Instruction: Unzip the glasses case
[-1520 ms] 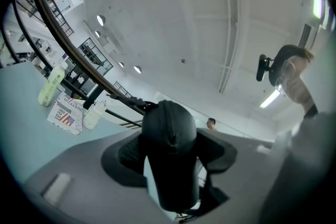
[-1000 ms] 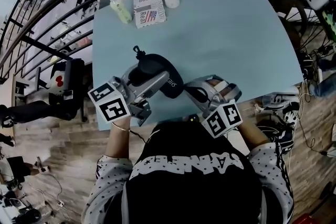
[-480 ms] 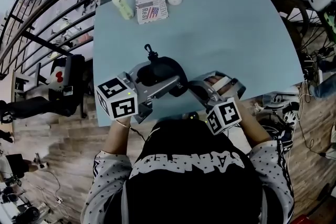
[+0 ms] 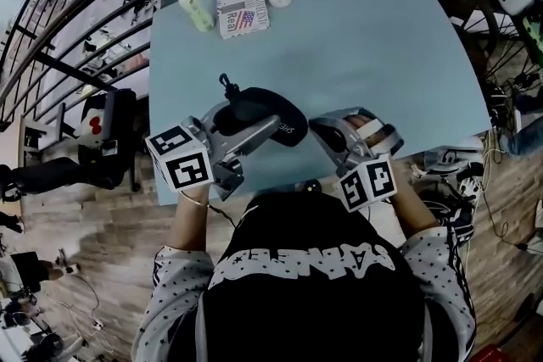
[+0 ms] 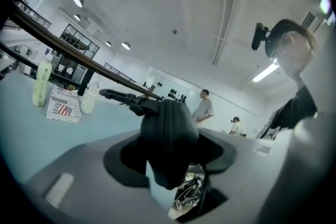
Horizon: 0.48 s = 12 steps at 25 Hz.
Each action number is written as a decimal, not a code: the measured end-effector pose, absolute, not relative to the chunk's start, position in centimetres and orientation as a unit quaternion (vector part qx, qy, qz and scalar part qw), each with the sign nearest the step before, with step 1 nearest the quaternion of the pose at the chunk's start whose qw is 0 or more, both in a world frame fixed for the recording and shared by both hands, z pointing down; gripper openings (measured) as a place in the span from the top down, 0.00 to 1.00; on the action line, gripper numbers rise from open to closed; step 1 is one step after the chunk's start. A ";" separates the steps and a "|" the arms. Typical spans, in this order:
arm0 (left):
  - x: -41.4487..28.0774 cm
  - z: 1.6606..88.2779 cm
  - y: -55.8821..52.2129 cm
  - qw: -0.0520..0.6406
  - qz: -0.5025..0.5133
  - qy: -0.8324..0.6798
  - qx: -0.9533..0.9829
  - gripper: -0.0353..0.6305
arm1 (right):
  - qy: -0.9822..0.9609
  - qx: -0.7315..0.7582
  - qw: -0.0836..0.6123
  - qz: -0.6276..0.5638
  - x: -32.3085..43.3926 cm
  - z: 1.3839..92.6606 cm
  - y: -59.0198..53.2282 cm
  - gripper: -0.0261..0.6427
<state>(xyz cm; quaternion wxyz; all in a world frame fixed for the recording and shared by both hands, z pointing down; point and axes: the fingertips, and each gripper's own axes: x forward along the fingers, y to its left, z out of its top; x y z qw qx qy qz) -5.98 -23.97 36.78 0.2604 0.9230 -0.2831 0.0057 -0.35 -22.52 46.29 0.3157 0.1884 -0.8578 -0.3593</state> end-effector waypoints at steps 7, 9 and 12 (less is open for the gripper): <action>-5.8 37.1 -24.0 0.268 0.000 -0.282 0.921 0.95 | -0.853 0.202 0.314 -0.364 0.0 45.3 -23.2 0.95; -5.6 37.1 -23.9 0.265 0.007 -0.281 0.922 0.95 | -0.853 0.201 0.313 -0.365 0.0 45.3 -23.2 0.95; -5.2 37.4 -23.7 0.261 0.019 -0.279 0.924 0.95 | -0.855 0.204 0.308 -0.364 -0.1 45.0 -23.3 0.95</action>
